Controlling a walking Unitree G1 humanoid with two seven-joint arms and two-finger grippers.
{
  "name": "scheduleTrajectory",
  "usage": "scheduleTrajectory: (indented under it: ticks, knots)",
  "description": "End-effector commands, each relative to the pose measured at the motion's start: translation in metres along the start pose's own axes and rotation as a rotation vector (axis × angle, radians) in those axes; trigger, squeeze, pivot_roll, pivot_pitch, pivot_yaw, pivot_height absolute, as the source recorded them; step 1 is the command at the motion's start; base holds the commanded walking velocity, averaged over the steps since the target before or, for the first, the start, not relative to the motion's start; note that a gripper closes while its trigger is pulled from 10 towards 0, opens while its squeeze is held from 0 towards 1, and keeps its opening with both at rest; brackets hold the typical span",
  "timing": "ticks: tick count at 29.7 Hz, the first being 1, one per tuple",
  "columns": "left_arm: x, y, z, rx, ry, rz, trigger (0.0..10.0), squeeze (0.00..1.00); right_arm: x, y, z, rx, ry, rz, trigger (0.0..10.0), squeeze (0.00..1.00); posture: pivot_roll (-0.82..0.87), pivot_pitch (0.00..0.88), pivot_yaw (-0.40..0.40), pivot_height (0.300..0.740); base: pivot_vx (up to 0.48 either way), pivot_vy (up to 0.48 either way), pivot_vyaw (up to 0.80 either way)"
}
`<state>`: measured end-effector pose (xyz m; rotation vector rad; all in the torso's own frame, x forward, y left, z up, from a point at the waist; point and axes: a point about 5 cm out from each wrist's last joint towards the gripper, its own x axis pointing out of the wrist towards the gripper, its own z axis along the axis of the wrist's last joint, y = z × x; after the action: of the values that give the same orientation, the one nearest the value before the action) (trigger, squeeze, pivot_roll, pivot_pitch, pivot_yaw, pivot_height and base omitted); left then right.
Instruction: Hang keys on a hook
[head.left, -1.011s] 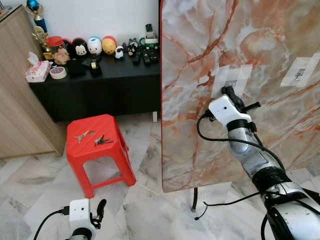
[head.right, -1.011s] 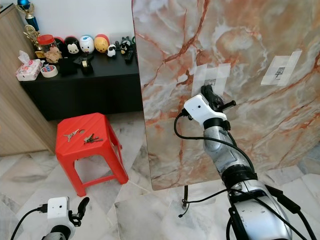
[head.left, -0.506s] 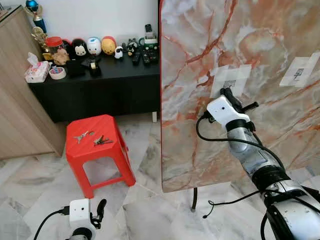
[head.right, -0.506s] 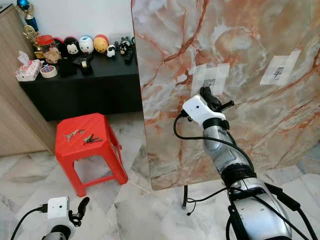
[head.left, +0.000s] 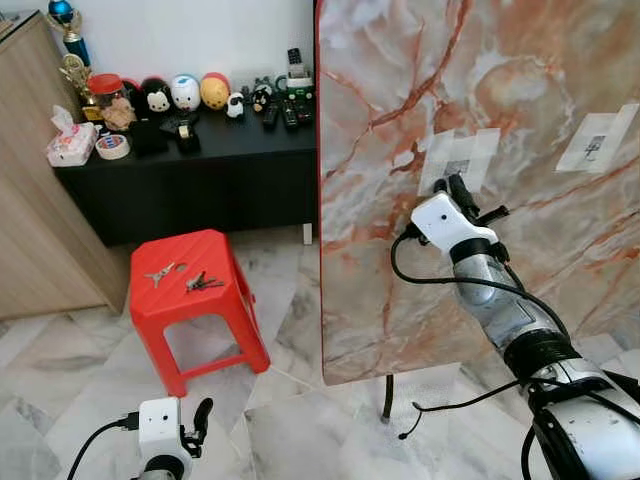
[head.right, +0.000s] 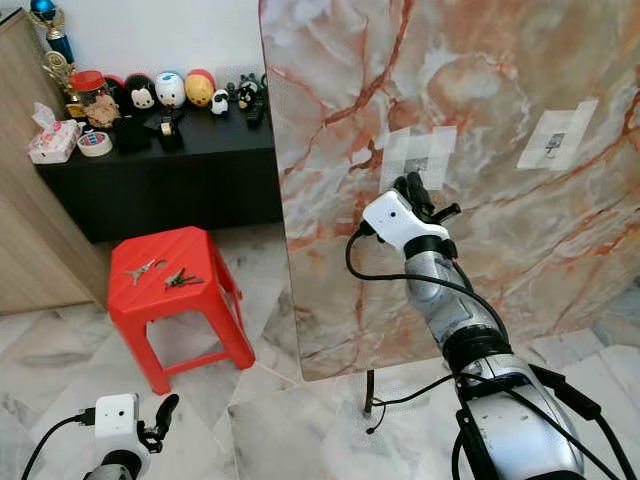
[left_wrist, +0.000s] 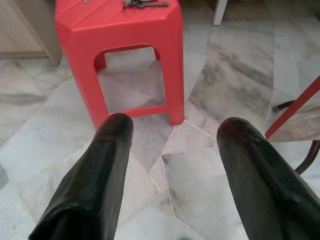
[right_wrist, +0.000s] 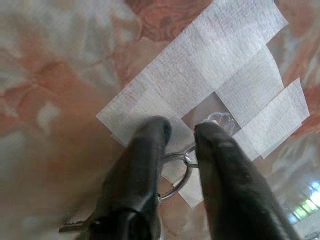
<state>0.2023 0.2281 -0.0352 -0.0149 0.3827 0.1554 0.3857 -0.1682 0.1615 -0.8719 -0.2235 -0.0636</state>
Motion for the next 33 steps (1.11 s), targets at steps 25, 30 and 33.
scheduleTrajectory:
  ticks: [25,30,33]
  knots:
    - [-0.005,0.003,-0.008,0.004,0.026,0.014,10.0,0.0,-0.118,0.09,-0.048,0.467,0.155,0.303,10.0,0.0,0.04,0.056,-0.012,0.722,0.0,0.0,0.0]
    - [-0.006,0.004,-0.015,0.019,0.075,0.009,10.0,0.0,-0.149,0.114,-0.085,0.596,0.513,0.367,10.0,0.0,0.04,0.017,-0.008,0.722,0.0,0.0,0.0]
    - [-0.008,0.007,-0.019,0.028,0.108,0.009,10.0,0.0,-0.17,0.125,-0.1,0.67,0.705,0.375,10.0,0.0,0.04,0.003,-0.001,0.722,0.0,0.0,0.0]
